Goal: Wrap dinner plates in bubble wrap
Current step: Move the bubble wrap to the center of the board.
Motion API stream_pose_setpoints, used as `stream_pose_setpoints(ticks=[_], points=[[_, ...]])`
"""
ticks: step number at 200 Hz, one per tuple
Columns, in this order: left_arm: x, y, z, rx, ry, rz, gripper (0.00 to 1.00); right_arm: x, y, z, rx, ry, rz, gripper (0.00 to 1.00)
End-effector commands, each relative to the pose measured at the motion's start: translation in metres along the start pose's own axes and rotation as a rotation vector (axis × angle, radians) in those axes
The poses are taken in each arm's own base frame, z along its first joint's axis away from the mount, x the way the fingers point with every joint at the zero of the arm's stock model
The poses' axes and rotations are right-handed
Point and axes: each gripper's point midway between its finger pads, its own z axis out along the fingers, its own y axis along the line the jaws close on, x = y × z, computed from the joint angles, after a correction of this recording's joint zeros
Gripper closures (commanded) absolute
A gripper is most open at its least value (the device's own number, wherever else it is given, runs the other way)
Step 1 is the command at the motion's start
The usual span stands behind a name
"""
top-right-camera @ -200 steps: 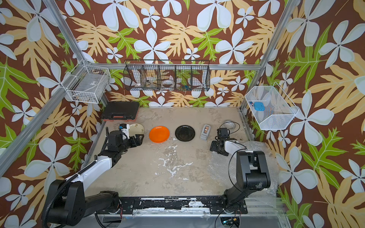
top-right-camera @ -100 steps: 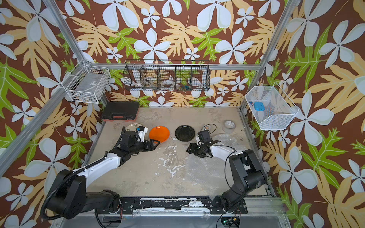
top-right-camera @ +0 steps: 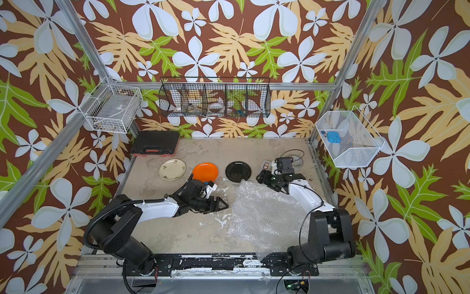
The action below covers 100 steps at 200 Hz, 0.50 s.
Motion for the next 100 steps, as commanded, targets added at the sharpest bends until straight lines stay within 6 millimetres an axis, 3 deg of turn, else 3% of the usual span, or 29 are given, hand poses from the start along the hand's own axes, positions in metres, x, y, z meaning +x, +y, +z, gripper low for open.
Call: stream_pose_setpoints(ticks=[1, 20, 33, 77, 89, 100], points=[[0.002, -0.019, 0.016, 0.067, 0.047, 0.006, 0.14, 0.005, -0.071, -0.019, 0.162, -0.012, 0.086, 0.22], [0.007, -0.023, 0.037, 0.054, 0.101, 0.014, 0.14, 0.002, -0.115, -0.036, 0.231, -0.062, 0.199, 0.20], [0.011, -0.020, 0.052, 0.017, 0.138, 0.015, 0.14, 0.002, -0.130, -0.044, 0.241, -0.088, 0.246, 0.20], [0.009, 0.001, 0.084, -0.120, 0.173, 0.007, 0.20, -0.003, -0.121, -0.058, 0.197, -0.155, 0.252, 0.21], [0.006, 0.001, 0.089, -0.122, 0.168, 0.008, 0.28, -0.003, -0.120, -0.060, 0.195, -0.158, 0.250, 0.21], [0.005, 0.000, 0.093, -0.123, 0.167, 0.011, 0.42, -0.003, -0.119, -0.060, 0.189, -0.158, 0.247, 0.22]])
